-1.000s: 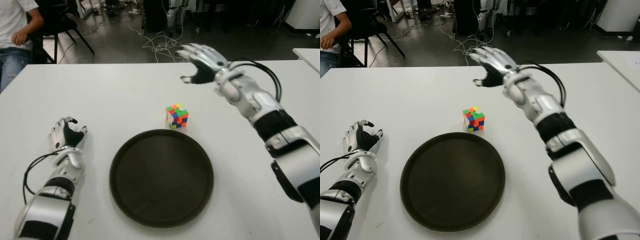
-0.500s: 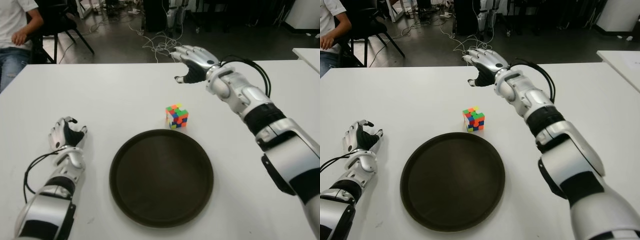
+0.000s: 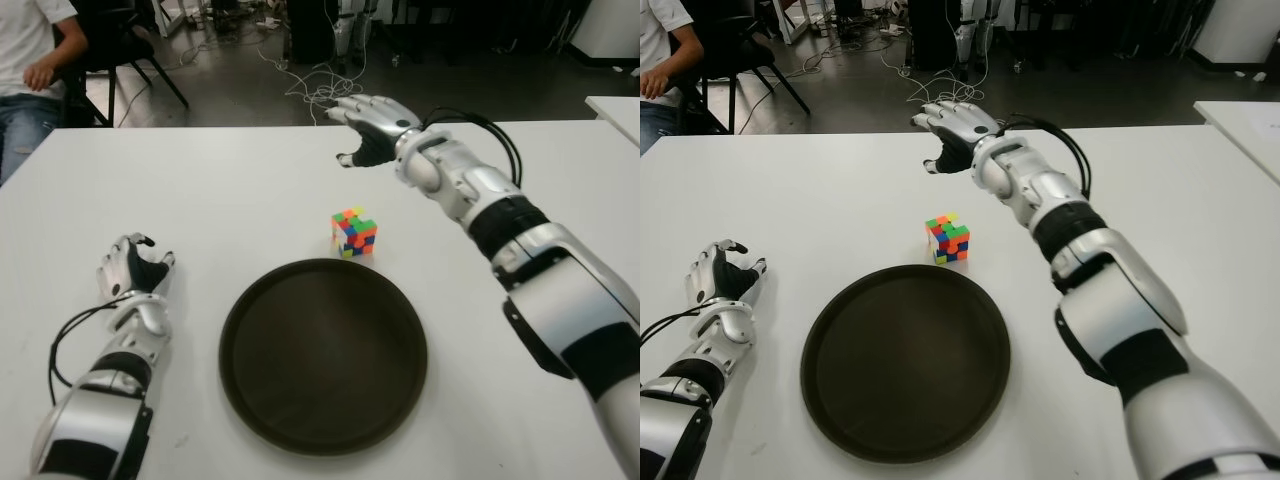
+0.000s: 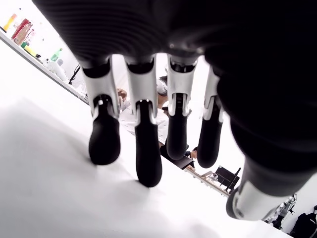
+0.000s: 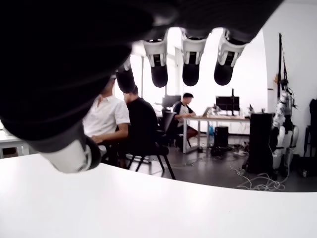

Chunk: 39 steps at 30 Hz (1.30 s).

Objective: Pick up the Rubik's Cube and put it in the plate

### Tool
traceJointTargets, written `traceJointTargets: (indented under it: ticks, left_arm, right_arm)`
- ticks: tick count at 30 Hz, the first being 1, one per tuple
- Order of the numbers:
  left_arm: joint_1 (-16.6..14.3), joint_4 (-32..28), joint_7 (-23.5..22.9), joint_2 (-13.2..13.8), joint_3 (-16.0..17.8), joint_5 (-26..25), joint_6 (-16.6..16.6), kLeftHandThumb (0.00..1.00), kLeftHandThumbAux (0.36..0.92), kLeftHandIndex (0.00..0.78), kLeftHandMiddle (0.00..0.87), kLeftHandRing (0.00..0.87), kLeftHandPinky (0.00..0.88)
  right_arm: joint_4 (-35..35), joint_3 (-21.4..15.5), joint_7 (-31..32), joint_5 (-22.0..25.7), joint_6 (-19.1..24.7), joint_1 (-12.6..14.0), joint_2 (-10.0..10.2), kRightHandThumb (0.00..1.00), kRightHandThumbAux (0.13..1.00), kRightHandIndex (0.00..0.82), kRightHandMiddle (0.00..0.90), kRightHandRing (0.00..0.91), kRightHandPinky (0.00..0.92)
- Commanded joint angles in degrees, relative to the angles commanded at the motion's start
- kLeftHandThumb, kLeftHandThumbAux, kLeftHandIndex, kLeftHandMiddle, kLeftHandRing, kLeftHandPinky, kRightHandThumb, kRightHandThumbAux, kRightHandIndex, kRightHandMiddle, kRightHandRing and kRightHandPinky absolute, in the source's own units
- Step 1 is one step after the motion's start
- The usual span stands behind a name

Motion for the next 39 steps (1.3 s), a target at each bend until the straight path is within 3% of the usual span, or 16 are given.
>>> traceJointTargets:
  ticks: [5, 19, 27, 39]
  left_arm:
    - [0.2, 0.0, 0.1, 0.1, 0.0, 0.1, -0.5, 0.695, 0.714, 0.406, 0.293, 0.300, 0.328]
    - [0.1, 0.1, 0.2, 0.1, -0.1, 0.3, -0.2, 0.692, 0.716, 0.403, 0.283, 0.290, 0.321]
    - [0.1, 0.1, 0.8, 0.1, -0.3, 0.5, -0.3, 0.694, 0.715, 0.405, 0.284, 0.290, 0.320]
    - [0.1, 0.1, 0.1, -0.1, 0.2, -0.1, 0.1, 0.694, 0.715, 0.406, 0.278, 0.291, 0.325]
  right_arm:
    - [1.9, -0.3, -0.9, 0.6, 0.0, 0.0, 1.3, 0.466, 0.571, 0.000, 0.000, 0.000, 0.009]
    - [4.6, -1.6, -0.6, 2.3, -0.2, 0.2, 2.4, 0.453, 0.591, 0.000, 0.000, 0.000, 0.021]
    - [6.8, -2.4, -3.1, 3.5, 0.6, 1.7, 3.8, 0.449, 0.597, 0.000, 0.000, 0.000, 0.047]
    - [7.6, -4.7, -1.9, 6.9, -0.5, 4.0, 4.9, 0.398, 0.597, 0.000, 0.000, 0.000, 0.048]
